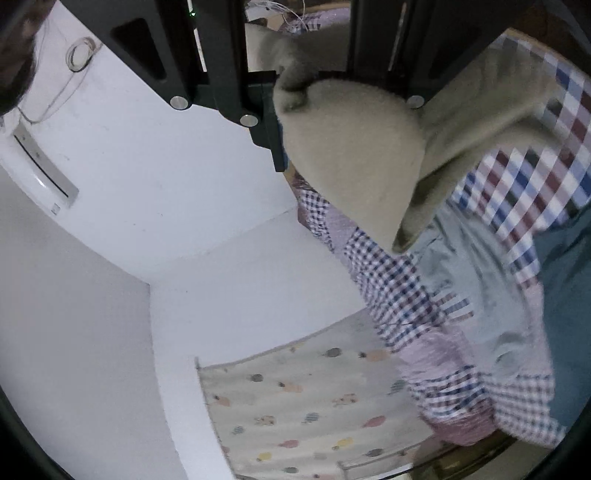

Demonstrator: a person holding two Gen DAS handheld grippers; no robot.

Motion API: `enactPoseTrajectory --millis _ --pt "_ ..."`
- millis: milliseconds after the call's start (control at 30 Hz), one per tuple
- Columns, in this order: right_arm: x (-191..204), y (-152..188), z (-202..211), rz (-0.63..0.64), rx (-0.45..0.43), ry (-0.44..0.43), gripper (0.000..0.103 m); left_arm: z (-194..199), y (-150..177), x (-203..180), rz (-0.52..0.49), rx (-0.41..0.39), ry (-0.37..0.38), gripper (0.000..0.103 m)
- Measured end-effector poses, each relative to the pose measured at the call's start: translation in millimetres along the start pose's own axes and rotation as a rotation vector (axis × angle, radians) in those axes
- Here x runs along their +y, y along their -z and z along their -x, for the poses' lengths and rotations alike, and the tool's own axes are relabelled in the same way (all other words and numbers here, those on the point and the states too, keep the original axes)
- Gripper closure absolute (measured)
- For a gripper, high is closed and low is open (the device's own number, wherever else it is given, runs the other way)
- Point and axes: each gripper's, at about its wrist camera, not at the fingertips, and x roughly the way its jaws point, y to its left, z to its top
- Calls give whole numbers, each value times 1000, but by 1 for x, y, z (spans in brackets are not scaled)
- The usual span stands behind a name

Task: Fold clothes

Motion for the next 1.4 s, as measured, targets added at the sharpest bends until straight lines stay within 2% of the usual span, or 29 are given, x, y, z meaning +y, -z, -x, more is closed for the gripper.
enactPoseTrajectory --millis 100,300,500,833,1000,1033,1100,1133,1167,1233,1300,1400 --pt "-5 -9 -4 -14 7 -8 94 -7 -5 -2 -10 21 -33 93" --pt "-5 11 -57 -50 136 -80 94 -39 0 49 55 88 -181 93" --pt "12 41 -142 -33 304 -138 94 -90 -4 117 149 152 -341 93" --pt "20 49 -305 -10 498 -219 94 -197 -51 181 176 163 -471 93" --pt "26 60 -377 -14 602 -256 93 -252 -69 219 188 190 -564 93" --pt "28 66 -393 -19 633 -261 92 -261 -70 227 191 209 -584 92" --pt "31 84 -424 -52 728 -268 79 -279 -72 256 239 265 -649 91" --pt "32 93 -438 -69 772 -266 65 -283 -73 269 264 283 -669 89" --pt "32 101 -448 -86 806 -257 57 -284 -74 277 278 288 -677 85" --pt "21 110 -459 -182 829 -262 51 -279 -80 286 286 267 -674 80" --pt "4 113 -459 -324 820 -292 46 -268 -87 280 264 219 -627 59" --pt "-22 119 -460 -528 812 -330 44 -249 -94 266 216 131 -586 37"
